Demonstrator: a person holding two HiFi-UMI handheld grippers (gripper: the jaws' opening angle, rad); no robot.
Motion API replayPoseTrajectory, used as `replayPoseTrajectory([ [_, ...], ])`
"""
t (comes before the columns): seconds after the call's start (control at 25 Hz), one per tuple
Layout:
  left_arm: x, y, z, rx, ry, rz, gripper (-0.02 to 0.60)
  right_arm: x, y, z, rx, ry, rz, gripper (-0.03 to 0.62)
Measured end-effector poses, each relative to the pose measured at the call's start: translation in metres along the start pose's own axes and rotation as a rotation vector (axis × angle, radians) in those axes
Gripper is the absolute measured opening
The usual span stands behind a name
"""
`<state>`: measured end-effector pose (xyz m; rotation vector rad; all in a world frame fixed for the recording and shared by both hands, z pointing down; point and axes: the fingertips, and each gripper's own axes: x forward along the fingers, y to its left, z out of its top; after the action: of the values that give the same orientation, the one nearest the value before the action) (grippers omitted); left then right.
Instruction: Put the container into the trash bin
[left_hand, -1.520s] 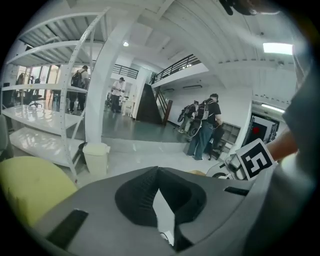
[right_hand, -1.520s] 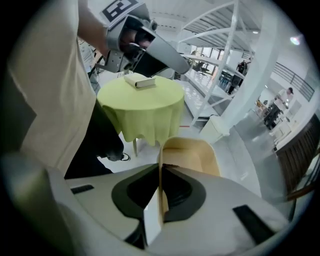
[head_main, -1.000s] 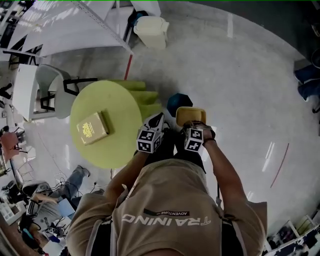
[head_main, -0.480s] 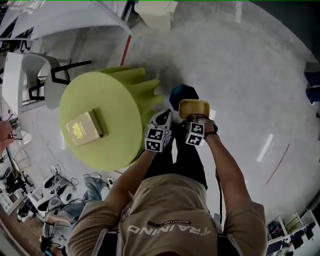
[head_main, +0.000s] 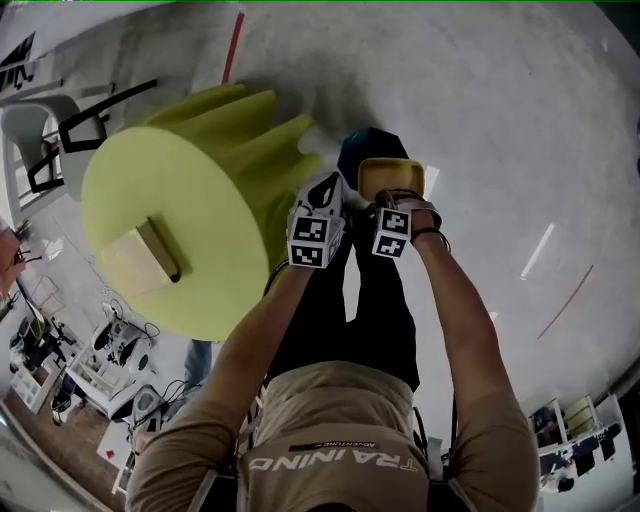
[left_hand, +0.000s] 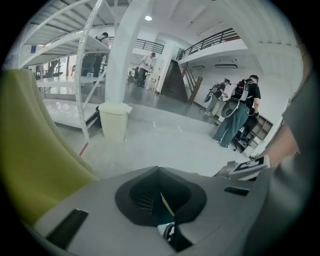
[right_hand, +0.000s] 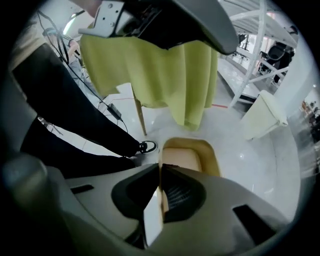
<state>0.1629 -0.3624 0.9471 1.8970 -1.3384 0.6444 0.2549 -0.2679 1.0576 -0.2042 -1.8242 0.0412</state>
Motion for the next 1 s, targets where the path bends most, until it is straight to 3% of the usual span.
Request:
replayPoseTrajectory([
  [0.36,0.054,0.049,-0.022,-0.111,-0.002,0.07,0.002,0.095,-0.017,0.002,-0.076,0.031,0.047,0.026],
  [1.0,0.107,0.064,-0.096,-0.245,0.057,0.108,0.002,0.193,-0.048,-0.017,0.016,0.02,0.044,0.028],
])
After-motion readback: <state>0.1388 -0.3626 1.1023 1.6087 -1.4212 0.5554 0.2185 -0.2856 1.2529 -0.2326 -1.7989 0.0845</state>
